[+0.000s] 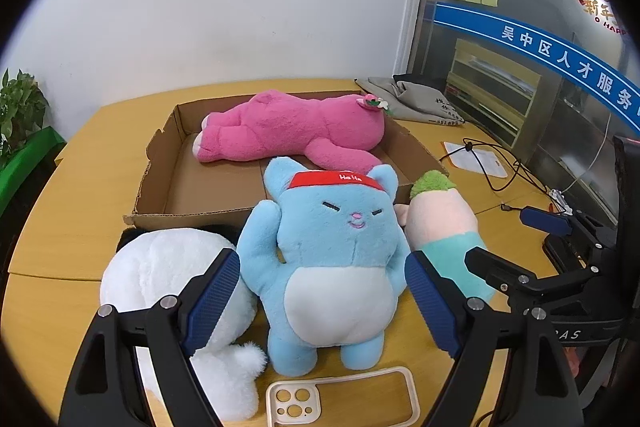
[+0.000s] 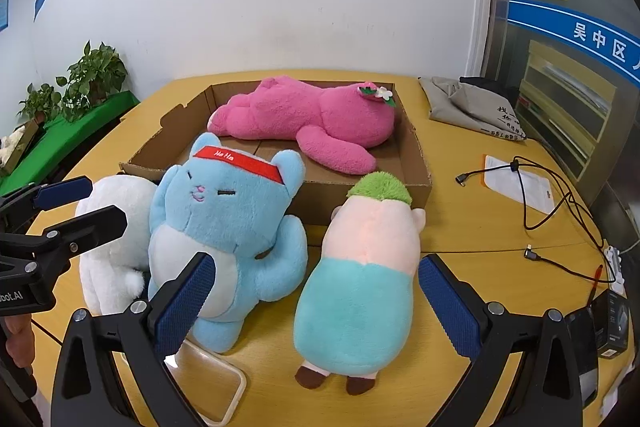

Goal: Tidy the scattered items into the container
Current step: 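Withdraw both grippers from the box toward the remaining plush toys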

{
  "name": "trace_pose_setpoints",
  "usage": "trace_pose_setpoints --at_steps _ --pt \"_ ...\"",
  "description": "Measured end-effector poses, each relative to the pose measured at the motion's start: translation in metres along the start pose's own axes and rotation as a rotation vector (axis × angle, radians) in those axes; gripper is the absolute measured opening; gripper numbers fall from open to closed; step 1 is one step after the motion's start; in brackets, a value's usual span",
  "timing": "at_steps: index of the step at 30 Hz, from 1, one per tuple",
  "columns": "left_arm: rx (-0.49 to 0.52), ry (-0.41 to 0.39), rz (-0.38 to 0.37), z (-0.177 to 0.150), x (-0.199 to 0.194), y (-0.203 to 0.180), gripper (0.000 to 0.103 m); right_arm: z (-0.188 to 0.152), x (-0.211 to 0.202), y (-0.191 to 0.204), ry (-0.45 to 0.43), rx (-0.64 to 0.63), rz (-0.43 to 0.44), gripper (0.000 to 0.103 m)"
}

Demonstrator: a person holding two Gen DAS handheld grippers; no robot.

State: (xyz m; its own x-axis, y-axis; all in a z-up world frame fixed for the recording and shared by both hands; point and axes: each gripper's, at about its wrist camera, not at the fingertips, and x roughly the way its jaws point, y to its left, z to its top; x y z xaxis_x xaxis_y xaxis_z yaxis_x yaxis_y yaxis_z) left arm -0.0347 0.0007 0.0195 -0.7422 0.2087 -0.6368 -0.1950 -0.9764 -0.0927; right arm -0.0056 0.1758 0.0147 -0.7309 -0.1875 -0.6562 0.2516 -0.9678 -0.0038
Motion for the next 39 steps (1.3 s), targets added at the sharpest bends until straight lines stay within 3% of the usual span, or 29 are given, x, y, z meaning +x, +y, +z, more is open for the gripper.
trace_pose_setpoints --at_steps 29,39 --pt "-0.01 0.013 -0.035 -0.007 0.004 0.013 0.085 -0.004 0.007 0.016 0.027 -0.021 -0.039 0.103" --pt "-0.073 0.012 -0.018 -0.019 -0.003 0.059 0.085 -0.006 0.011 0.042 0.016 -0.083 0.022 0.103"
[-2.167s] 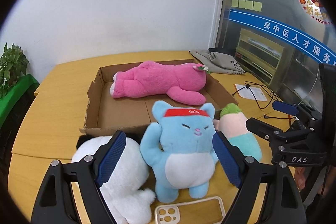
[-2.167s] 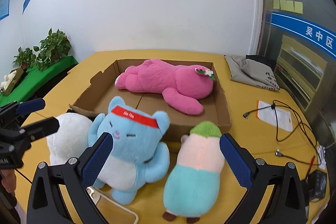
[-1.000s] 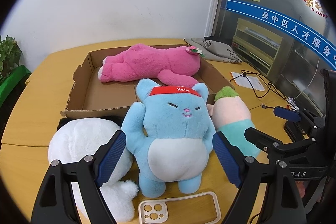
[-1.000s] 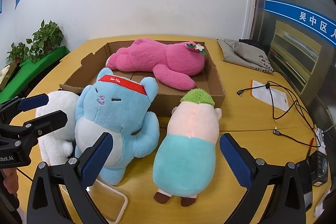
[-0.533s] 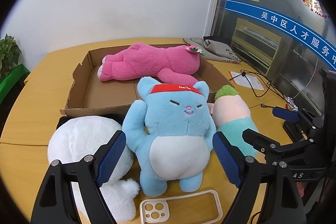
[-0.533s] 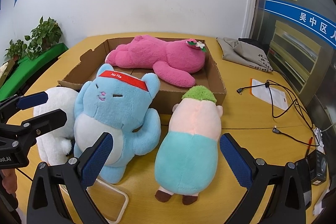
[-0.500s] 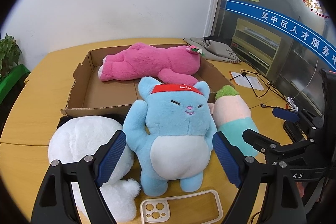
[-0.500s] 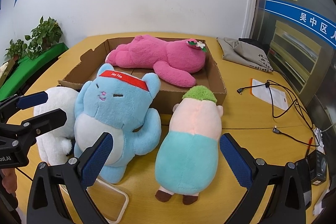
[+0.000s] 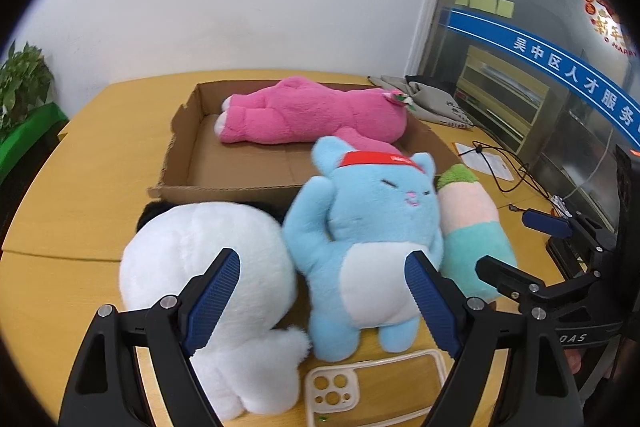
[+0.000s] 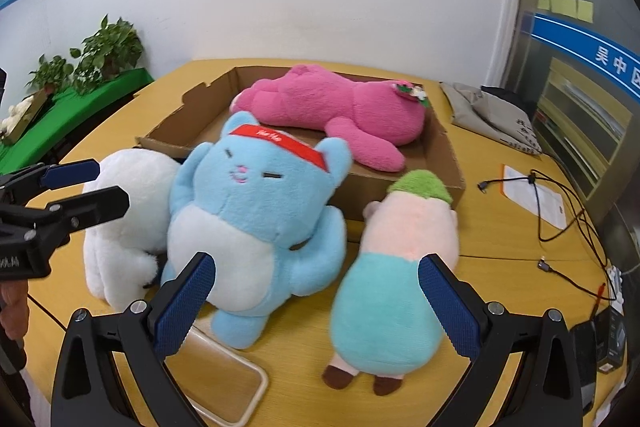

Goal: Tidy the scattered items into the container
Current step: 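Withdraw both grippers from the box toward the remaining plush toys, then close both grippers on the white panda plush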

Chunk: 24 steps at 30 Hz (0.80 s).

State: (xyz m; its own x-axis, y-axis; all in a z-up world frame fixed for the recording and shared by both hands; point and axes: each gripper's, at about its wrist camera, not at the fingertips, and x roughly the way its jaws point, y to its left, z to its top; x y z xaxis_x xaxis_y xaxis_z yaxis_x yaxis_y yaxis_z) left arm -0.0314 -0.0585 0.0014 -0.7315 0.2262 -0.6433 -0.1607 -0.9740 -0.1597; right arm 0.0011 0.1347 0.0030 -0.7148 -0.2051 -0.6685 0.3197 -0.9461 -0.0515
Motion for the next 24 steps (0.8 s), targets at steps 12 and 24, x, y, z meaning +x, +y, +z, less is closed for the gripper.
trace_pose_setpoints --at_steps 12,24 --pt "-0.086 0.074 0.055 -0.008 0.011 0.082 0.085 -0.003 0.023 0.089 0.02 -0.122 0.296 0.103" --pt "-0.069 0.13 -0.081 -0.003 0.044 0.12 0.088 -0.017 0.104 0.187 0.15 -0.076 0.478 0.103"
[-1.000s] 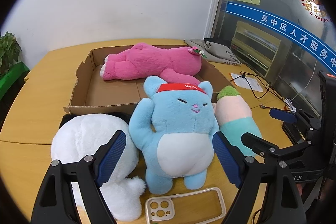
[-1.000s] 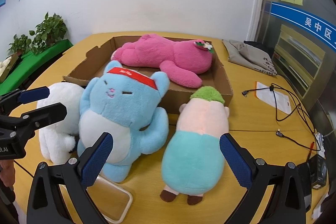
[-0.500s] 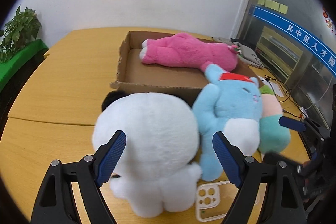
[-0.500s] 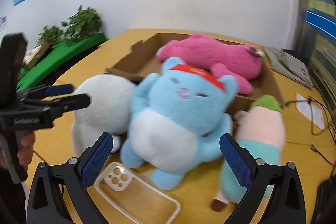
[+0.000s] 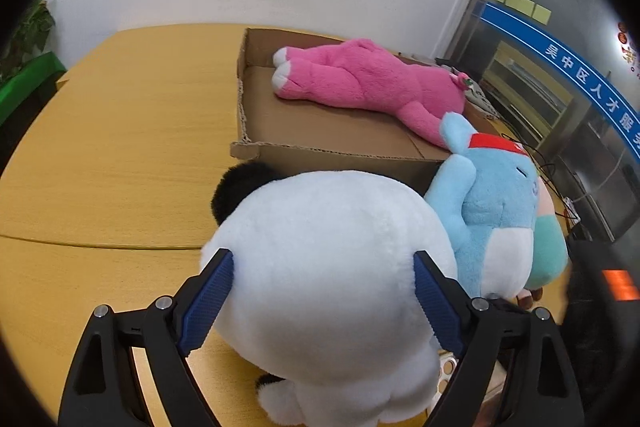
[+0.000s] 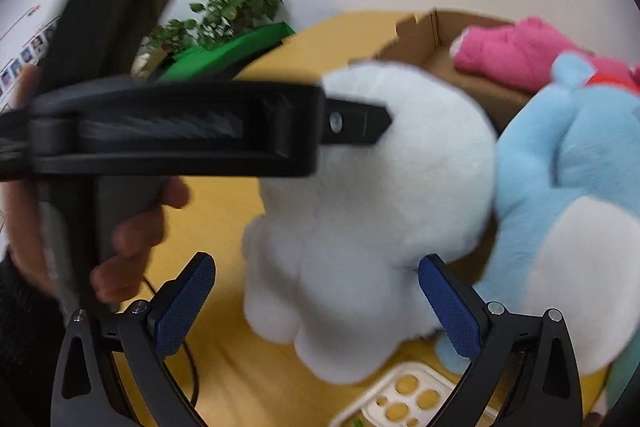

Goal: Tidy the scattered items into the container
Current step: 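Close both grippers on the white panda plush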

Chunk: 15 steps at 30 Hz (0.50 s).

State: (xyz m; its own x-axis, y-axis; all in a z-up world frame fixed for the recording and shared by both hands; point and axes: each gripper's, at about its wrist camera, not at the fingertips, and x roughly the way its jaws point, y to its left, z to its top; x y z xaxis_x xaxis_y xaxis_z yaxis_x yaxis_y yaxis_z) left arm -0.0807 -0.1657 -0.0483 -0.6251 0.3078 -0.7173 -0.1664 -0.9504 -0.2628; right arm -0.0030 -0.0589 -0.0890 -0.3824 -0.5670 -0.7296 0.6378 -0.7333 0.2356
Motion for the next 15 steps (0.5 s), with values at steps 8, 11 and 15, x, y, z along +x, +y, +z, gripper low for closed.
trace_pose_setpoints --at_steps 8,11,15 --pt "-0.006 0.018 -0.079 -0.007 -0.008 0.003 0.066 -0.007 0.016 -0.004 -0.038 0.101 -0.055 0.077" --pt "0.014 0.001 -0.086 -0.006 -0.015 -0.006 0.061 -0.012 0.009 -0.005 -0.072 0.128 -0.026 0.07" --pt "0.079 -0.053 -0.075 -0.001 -0.04 -0.026 0.058 -0.016 -0.005 0.005 -0.125 0.107 -0.011 0.068"
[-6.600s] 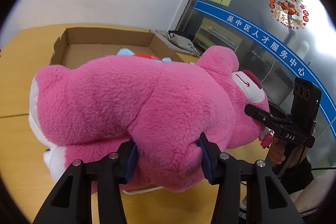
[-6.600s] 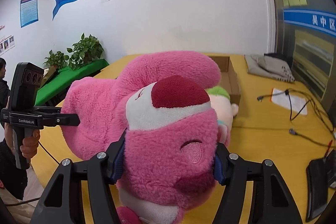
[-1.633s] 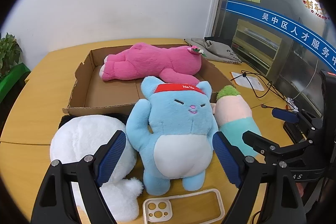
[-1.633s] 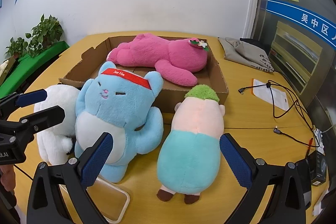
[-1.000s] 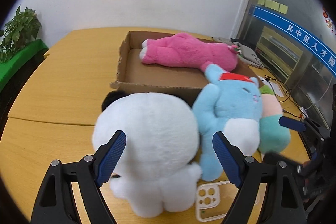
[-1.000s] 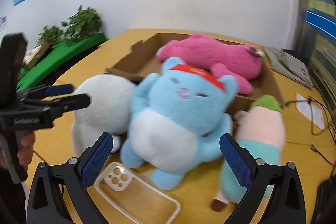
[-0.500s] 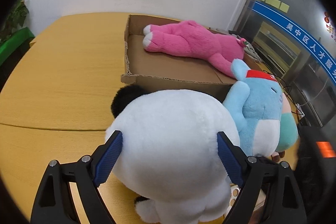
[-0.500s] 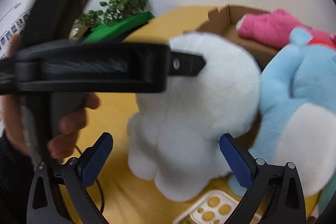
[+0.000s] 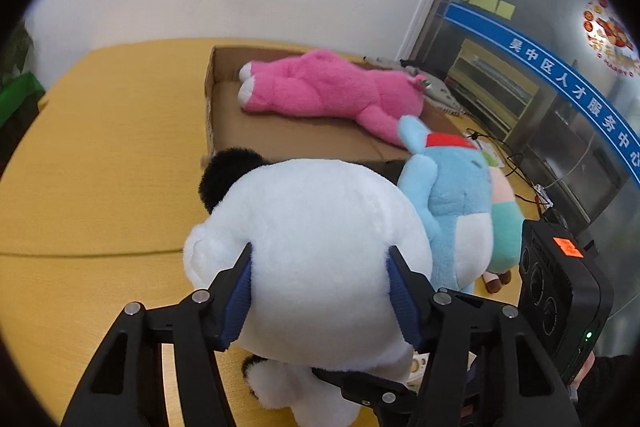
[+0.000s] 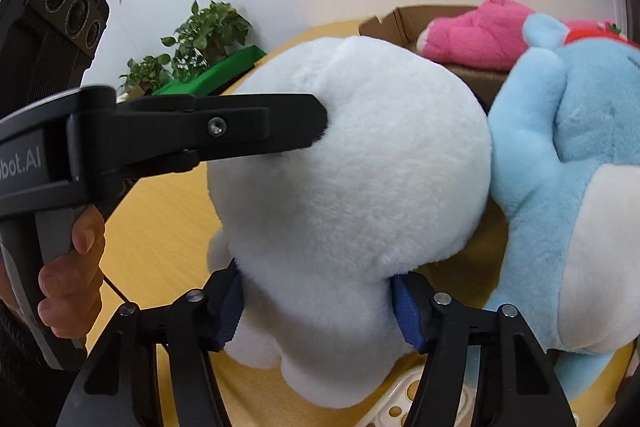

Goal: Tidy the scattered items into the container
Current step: 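Close both grippers on the white panda plush, then lower the white panda into the box beside the pink bear, open both grippers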

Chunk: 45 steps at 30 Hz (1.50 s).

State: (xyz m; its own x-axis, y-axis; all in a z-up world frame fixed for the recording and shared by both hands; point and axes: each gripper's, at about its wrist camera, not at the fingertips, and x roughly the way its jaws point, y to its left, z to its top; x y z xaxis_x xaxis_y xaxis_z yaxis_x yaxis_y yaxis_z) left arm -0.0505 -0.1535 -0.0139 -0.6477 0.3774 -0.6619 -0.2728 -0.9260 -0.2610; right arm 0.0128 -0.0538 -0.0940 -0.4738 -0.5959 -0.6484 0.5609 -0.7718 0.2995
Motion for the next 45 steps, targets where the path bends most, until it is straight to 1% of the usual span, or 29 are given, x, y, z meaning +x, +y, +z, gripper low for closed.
trace_pose_setpoints --at_steps 2,5,7,9,12,16,17,19,20,22,24,25,26,28,30,31,32,33,34,35,37,38,39,40,41,42,43,44,45 --pt "0.03 -0.048 -0.008 0.011 -0.019 -0.009 0.058 0.005 -0.014 0.006 -0.046 -0.019 0.0 0.068" --pt "0.084 -0.116 -0.017 0.036 -0.043 -0.021 0.058 0.025 -0.041 0.018 -0.127 -0.066 -0.012 0.068" --pt "0.127 -0.161 -0.021 0.06 -0.058 -0.029 0.058 0.043 -0.056 0.023 -0.172 -0.089 -0.016 0.068" --pt "0.169 -0.202 -0.027 0.093 -0.069 -0.035 0.058 0.068 -0.07 0.026 -0.222 -0.119 -0.026 0.068" --pt "0.199 -0.235 -0.031 0.136 -0.073 -0.039 0.058 0.108 -0.079 0.023 -0.281 -0.158 -0.051 0.068" --pt "0.194 -0.247 -0.021 0.18 -0.057 -0.035 0.058 0.16 -0.07 0.005 -0.302 -0.172 -0.076 0.068" --pt "0.185 -0.235 -0.023 0.191 -0.044 -0.03 0.058 0.17 -0.062 0.0 -0.295 -0.17 -0.083 0.068" --pt "0.159 -0.199 -0.031 0.2 -0.021 -0.024 0.058 0.182 -0.043 -0.011 -0.267 -0.15 -0.097 0.068" --pt "0.137 -0.164 -0.048 0.203 0.0 -0.016 0.058 0.184 -0.032 -0.019 -0.25 -0.132 -0.105 0.068" --pt "0.118 -0.108 -0.059 0.203 0.032 -0.003 0.058 0.182 -0.023 -0.05 -0.211 -0.064 -0.11 0.068" --pt "0.095 -0.032 -0.046 0.196 0.072 0.015 0.058 0.172 0.007 -0.07 -0.154 0.031 -0.098 0.068" --pt "0.071 0.022 -0.025 0.189 0.095 0.026 0.058 0.165 0.024 -0.078 -0.118 0.068 -0.095 0.068" --pt "0.036 0.068 -0.008 0.182 0.112 0.037 0.058 0.158 0.041 -0.084 -0.075 0.099 -0.095 0.068" --pt "-0.015 0.132 0.011 0.165 0.138 0.056 0.058 0.144 0.073 -0.092 0.025 0.149 -0.09 0.068" --pt "-0.041 0.162 0.006 0.151 0.151 0.069 0.059 0.133 0.096 -0.093 0.124 0.15 -0.097 0.068" --pt "-0.056 0.151 -0.021 0.146 0.152 0.078 0.06 0.13 0.102 -0.091 0.152 0.14 -0.111 0.07" --pt "-0.074 0.138 -0.045 0.144 0.151 0.085 0.061 0.128 0.105 -0.09 0.162 0.135 -0.118 0.072" --pt "-0.079 0.136 -0.045 0.144 0.15 0.087 0.064 0.127 0.105 -0.09 0.166 0.139 -0.112 0.073" --pt "-0.074 0.139 -0.035 0.144 0.15 0.087 0.068 0.127 0.105 -0.089 0.173 0.144 -0.103 0.078" --pt "-0.067 0.141 -0.021 0.146 0.151 0.084 0.07 0.126 0.105 -0.088 0.181 0.146 -0.095 0.081" --pt "-0.052 0.134 0.013 0.147 0.149 0.08 0.073 0.124 0.1 -0.087 0.181 0.154 -0.093 0.083" --pt "-0.044 0.123 0.031 0.15 0.145 0.072 0.073 0.122 0.093 -0.084 0.172 0.157 -0.094 0.085" --pt "-0.035 0.102 0.048 0.15 0.136 0.069 0.073 0.123 0.083 -0.084 0.152 0.158 -0.1 0.09" --pt "-0.029 0.076 0.059 0.15 0.125 0.066 0.071 0.124 0.072 -0.085 0.127 0.162 -0.107 0.099" --pt "-0.028 0.042 0.066 0.15 0.112 0.063 0.071 0.124 0.057 -0.087 0.093 0.174 -0.112 0.101" --pt "-0.026 0.015 0.072 0.15 0.103 0.059 0.071 0.135 0.047 -0.101 0.063 0.183 -0.113 0.103" --pt "-0.02 -0.019 0.083 0.15 0.089 0.053 0.072 0.142 0.028 -0.108 0.029 0.185 -0.116 0.103" --pt "-0.01 -0.059 0.094 0.148 0.072 0.045 0.074 0.141 0.009 -0.107 -0.009 0.179 -0.128 0.103" --pt "-0.002 -0.092 0.104 0.144 0.057 0.037 0.079 0.135 -0.014 -0.104 -0.044 0.166 -0.152 0.103"
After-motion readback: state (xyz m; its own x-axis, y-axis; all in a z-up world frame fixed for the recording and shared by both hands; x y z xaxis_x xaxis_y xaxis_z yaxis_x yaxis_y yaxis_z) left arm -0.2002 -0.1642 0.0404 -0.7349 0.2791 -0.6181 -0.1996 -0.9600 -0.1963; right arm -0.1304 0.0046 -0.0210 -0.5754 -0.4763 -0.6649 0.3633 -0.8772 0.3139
